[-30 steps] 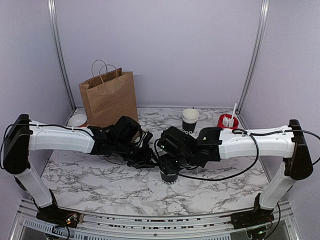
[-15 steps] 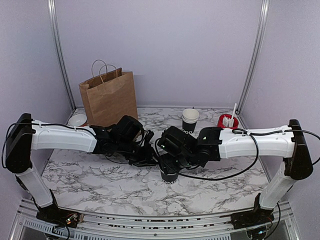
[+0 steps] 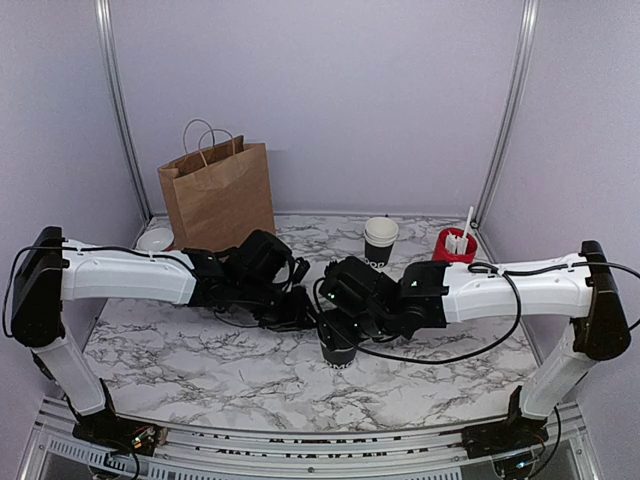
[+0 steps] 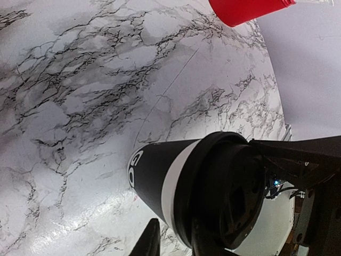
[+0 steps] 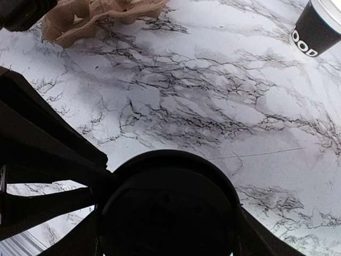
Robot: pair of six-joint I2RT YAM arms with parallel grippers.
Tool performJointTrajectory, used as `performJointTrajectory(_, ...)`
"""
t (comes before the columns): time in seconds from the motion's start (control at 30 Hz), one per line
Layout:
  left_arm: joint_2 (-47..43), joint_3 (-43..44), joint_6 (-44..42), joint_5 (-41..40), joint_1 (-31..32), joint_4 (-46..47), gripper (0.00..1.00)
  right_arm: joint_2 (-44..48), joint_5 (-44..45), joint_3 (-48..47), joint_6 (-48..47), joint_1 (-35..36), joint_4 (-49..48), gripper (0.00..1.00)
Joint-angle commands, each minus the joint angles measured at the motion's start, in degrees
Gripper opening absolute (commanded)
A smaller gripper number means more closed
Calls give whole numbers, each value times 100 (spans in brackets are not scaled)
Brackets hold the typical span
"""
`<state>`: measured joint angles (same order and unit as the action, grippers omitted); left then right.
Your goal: Pack the takeout coffee
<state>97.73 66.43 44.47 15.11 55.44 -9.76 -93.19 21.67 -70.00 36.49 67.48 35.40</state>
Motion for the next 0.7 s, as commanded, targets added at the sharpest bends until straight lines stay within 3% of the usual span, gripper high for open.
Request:
performJointTrajectory(0.0,242,105,-126,-328,87,-772,21,100,-178,92,12,39,-197,79)
performJointTrajectory(0.47,527,414,-37,-601,310,-1175,13,-27,-140,544,34,18,-39,79)
performJointTrajectory(0.67,510,364,29,-637,335,-1207,11,-139,-135,639,-23,102,25,84)
